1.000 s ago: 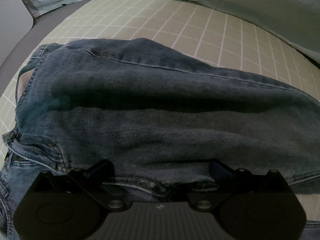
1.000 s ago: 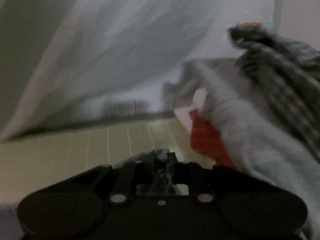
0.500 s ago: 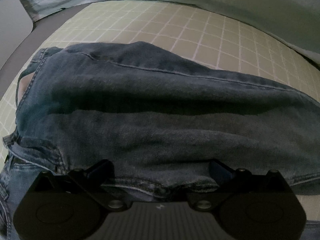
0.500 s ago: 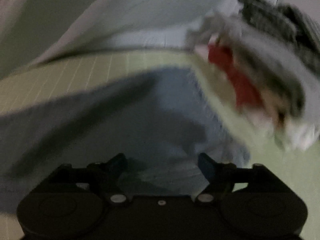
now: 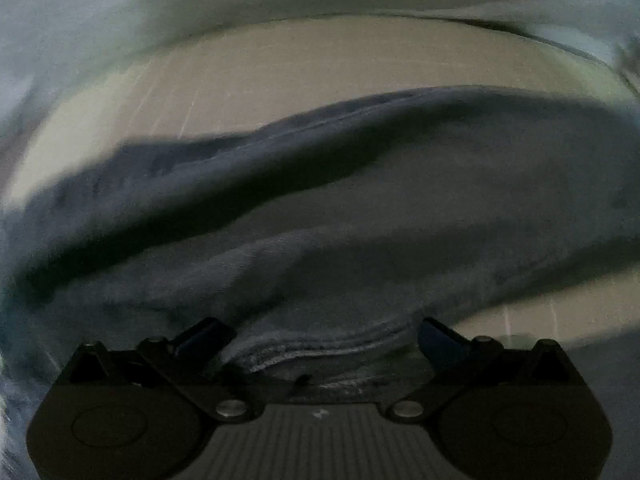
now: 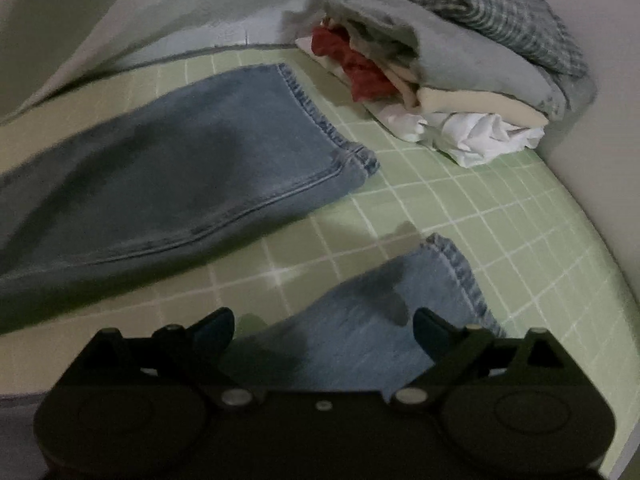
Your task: Fold clothes
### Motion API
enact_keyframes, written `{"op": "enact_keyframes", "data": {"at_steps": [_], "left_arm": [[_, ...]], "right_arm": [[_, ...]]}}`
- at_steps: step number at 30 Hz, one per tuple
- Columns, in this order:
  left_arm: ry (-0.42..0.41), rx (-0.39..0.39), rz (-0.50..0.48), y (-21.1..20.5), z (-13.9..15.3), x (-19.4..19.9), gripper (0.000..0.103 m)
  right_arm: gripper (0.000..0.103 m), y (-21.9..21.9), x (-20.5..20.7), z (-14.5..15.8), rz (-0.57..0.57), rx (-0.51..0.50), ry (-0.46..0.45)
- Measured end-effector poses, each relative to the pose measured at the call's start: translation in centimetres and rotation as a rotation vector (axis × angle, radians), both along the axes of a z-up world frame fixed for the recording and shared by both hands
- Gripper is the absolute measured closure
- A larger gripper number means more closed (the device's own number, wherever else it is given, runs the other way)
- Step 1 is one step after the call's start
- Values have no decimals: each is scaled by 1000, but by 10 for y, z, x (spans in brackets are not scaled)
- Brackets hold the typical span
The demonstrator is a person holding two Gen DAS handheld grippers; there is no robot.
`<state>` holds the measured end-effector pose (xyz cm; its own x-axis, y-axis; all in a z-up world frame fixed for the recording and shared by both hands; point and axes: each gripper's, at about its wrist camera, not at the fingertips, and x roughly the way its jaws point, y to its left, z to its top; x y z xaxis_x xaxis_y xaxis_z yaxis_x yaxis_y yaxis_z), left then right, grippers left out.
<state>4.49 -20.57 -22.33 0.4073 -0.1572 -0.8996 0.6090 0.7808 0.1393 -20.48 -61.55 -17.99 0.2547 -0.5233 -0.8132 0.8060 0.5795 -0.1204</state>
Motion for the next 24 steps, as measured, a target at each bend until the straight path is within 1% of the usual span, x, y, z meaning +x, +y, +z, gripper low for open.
{"op": "enact_keyframes", "data": {"at_steps": [2, 4, 6, 8, 12, 14, 17, 18, 19, 20, 21, 22, 24], "left_arm": [[-8, 5, -10, 3, 1, -10, 0], [12, -22, -18, 13, 6, -11, 0], [32, -54, -22, 22, 10, -12, 0], [59, -156, 22, 39, 22, -7, 0], [91, -347, 192, 102, 51, 16, 0], [58, -401, 298, 141, 63, 33, 0], [-9, -442, 422, 200, 76, 65, 1], [-31, -454, 461, 219, 80, 76, 4], [-54, -452, 486, 234, 82, 89, 10], [-74, -452, 509, 248, 84, 102, 13], [-69, -462, 524, 260, 84, 116, 16], [-65, -471, 539, 273, 83, 130, 23], [-54, -497, 550, 292, 80, 157, 30]], "right_arm": [[6, 12, 1, 10, 2, 13, -41], [6, 25, 7, 17, 20, 34, -89], [4, 40, 18, 23, 66, 52, -131], [2, 57, 36, 25, 123, 55, -151], [1, 91, 79, 28, 239, 61, -154], [1, 109, 101, 28, 284, 67, -155], [1, 132, 128, 30, 329, 75, -169], [1, 139, 136, 30, 335, 78, -174], [1, 144, 145, 28, 335, 83, -176], [1, 148, 154, 26, 323, 91, -174], [1, 151, 162, 23, 307, 100, -171], [1, 153, 171, 20, 292, 108, -168], [1, 159, 186, 16, 264, 119, -162]]}}
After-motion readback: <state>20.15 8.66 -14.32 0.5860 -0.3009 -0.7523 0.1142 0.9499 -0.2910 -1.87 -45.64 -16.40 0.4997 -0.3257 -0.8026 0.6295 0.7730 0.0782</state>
